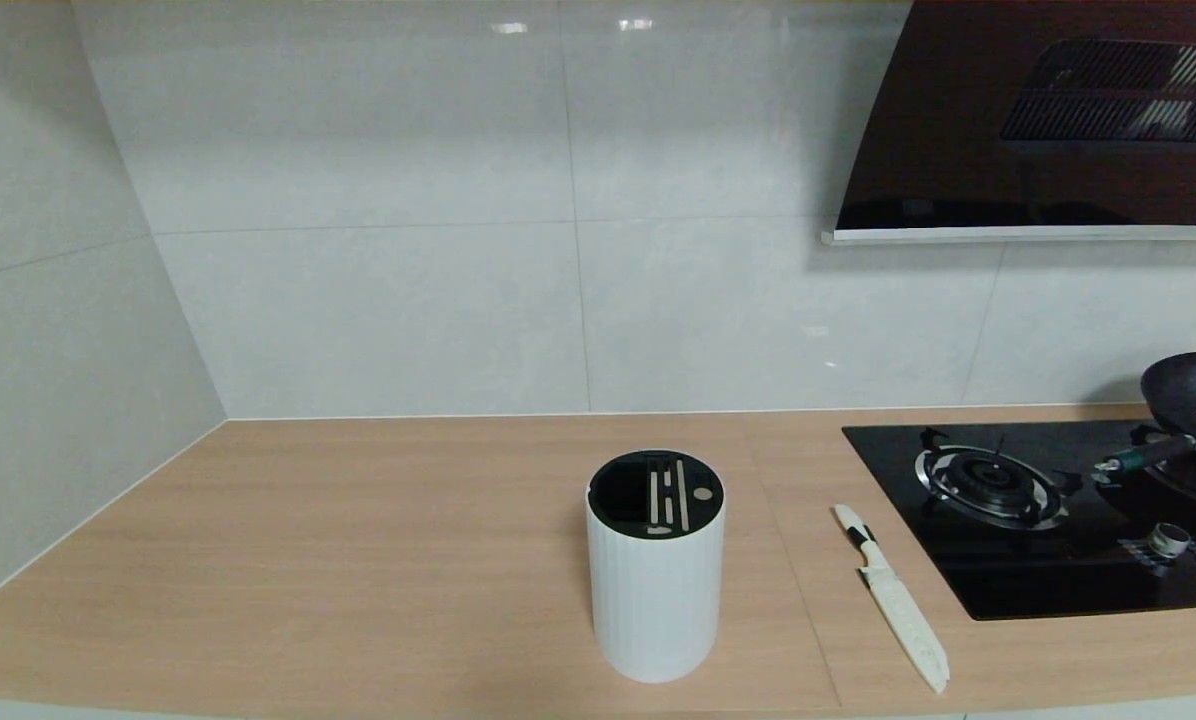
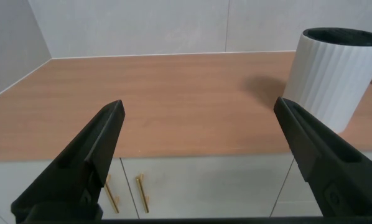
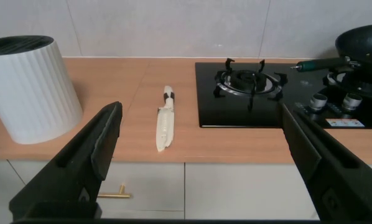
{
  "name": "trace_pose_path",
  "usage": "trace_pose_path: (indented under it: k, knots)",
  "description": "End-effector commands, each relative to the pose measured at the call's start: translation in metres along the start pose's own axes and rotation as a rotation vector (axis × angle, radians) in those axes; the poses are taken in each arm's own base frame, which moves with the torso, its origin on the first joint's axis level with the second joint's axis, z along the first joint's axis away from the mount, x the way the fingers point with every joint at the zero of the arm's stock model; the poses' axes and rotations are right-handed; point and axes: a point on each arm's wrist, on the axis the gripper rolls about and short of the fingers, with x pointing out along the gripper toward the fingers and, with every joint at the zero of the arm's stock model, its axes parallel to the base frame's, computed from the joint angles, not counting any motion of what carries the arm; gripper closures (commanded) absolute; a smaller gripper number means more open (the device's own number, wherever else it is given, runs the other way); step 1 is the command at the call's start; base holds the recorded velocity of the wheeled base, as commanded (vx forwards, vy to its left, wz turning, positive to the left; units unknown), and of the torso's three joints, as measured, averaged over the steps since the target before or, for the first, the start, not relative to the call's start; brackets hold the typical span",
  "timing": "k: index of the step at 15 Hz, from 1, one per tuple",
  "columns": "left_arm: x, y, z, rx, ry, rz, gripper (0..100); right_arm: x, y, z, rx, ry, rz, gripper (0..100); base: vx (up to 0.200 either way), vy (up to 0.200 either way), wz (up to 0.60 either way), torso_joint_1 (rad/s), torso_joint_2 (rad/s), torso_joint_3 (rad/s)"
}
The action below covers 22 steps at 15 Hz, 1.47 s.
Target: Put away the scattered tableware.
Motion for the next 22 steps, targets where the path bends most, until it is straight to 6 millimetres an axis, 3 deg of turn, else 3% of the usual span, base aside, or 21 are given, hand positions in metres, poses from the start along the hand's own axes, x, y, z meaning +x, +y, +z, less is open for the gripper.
trace_pose_path:
  k: [1, 10, 11, 13, 15, 17, 21, 22]
  knots:
    - [0.0, 0.0, 0.0, 0.0, 0.0, 0.001, 0, 0.0, 0.0, 0.0, -0.001, 0.001, 0.0, 0, 0.0, 0.0, 0.0, 0.0, 0.0, 0.0]
    - [0.0, 0.0, 0.0, 0.0, 0.0, 0.001, 0, 0.0, 0.0, 0.003, 0.007, -0.022, 0.0, 0, 0.0, 0.0, 0.0, 0.0, 0.0, 0.0]
    - [0.0, 0.0, 0.0, 0.0, 0.0, 0.001, 0, -0.005, 0.0, 0.023, 0.036, -0.117, 0.017, 0, 0.0, 0.0, 0.0, 0.0, 0.0, 0.0]
    - [0.0, 0.0, 0.0, 0.0, 0.0, 0.001, 0, -0.007, 0.0, 0.044, 0.052, -0.137, 0.101, 0, 0.0, 0.0, 0.0, 0.0, 0.0, 0.0]
    - [0.0, 0.0, 0.0, 0.0, 0.0, 0.001, 0, 0.009, 0.002, 0.06, 0.056, -0.022, 0.186, 0, 0.0, 0.0, 0.0, 0.0, 0.0, 0.0]
    - [0.0, 0.0, 0.0, 0.0, 0.0, 0.001, 0, 0.052, 0.003, 0.087, 0.073, 0.185, 0.223, 0, 0.0, 0.0, 0.0, 0.0, 0.0, 0.0]
    - [0.0, 0.0, 0.0, 0.0, 0.0, 0.001, 0, 0.119, 0.009, 0.107, 0.072, 0.4, 0.263, 0, 0.0, 0.0, 0.0, 0.0, 0.0, 0.0]
    - [0.0, 0.0, 0.0, 0.0, 0.0, 0.001, 0, 0.128, 0.011, 0.106, 0.081, 0.437, 0.269, 0, 0.0, 0.0, 0.0, 0.0, 0.0, 0.0]
